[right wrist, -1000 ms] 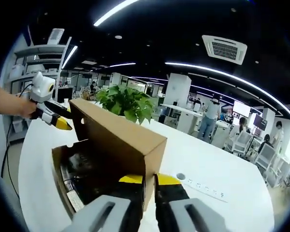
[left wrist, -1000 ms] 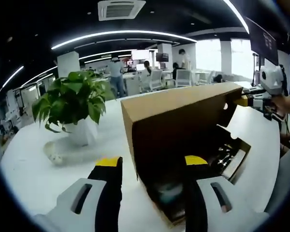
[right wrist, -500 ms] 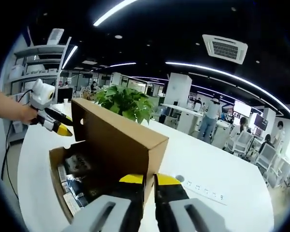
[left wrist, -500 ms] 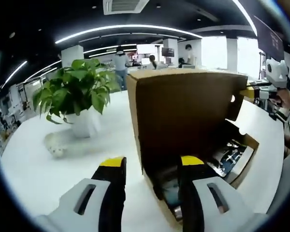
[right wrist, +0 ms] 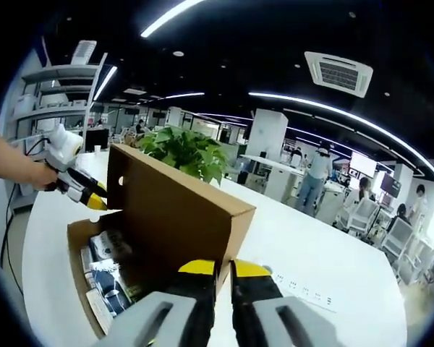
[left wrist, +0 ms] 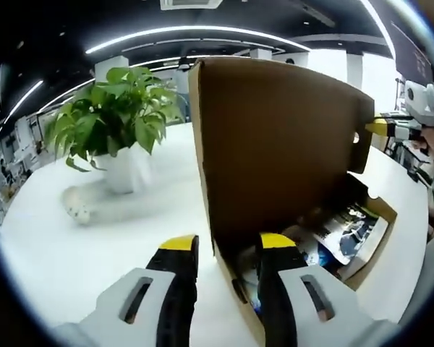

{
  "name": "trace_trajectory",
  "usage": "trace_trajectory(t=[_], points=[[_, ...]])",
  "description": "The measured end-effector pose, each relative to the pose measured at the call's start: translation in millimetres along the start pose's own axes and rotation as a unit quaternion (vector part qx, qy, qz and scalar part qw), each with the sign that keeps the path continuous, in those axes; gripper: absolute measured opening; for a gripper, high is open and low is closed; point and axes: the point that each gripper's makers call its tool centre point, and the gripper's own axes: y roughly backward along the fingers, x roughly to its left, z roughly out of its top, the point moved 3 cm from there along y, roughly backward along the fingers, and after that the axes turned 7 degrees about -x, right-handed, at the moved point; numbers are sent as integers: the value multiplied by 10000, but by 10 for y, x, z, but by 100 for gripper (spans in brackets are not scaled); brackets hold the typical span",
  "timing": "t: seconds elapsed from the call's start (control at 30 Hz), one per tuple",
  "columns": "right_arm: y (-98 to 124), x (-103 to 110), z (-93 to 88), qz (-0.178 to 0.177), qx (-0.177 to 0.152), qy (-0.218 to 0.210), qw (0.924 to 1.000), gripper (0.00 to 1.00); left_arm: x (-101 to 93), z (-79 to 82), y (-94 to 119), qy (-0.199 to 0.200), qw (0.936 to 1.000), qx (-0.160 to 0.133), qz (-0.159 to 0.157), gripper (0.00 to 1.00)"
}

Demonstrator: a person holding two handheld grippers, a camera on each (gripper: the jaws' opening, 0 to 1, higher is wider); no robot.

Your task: Operate the shoe box by opening the lid, removing the specified soft item, and placing it in the target area until the item is outside and the box remains undamaged.

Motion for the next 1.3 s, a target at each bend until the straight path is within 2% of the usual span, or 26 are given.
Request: trace_trajectory(t=[0.13, 0.3, 0.43, 0.67, 0.73, 0.8, 0.97, 1.03, 1.13, 1.3], points=[[-19, -18, 4, 26, 10, 21, 10000, 1, 23, -29, -32, 101, 9999, 91, 75, 22], [-49, -43, 6, 28, 9, 0, 10000, 2, 30, -28, -41, 191, 9998, 26, 92, 15], [-83, -64, 5, 16, 15, -55, 10000, 2, 71, -78, -69, 168, 9997, 115, 134, 14], [-169, -113, -6, 29, 49, -88, 9999, 2, 129, -92, -95, 271, 9994, 95, 210, 9], [-185, -120, -5, 26, 63, -113, 9999, 2, 127, -97, -101, 264, 9994, 100, 216, 8], [-215, -138, -12, 25, 73, -132, 9999, 2, 127, -93, -102, 217, 9995, 92, 229, 1], [-240, -139, -21, 48, 84, -89, 9999, 3, 130, -79, -111, 43, 9996, 116, 267, 1], [-251, -132, -71, 84, 186, -64, 9998, 3, 152, -77, -112, 109, 9995, 111, 276, 1], [-236, -131, -133, 63, 133, -132, 9998, 5, 152, -51, -118, 73, 9996, 63, 265, 0], [-212, -69, -324, 99, 355, -220, 9991, 5, 150, -37, -144, 87, 9996, 87, 267, 0]])
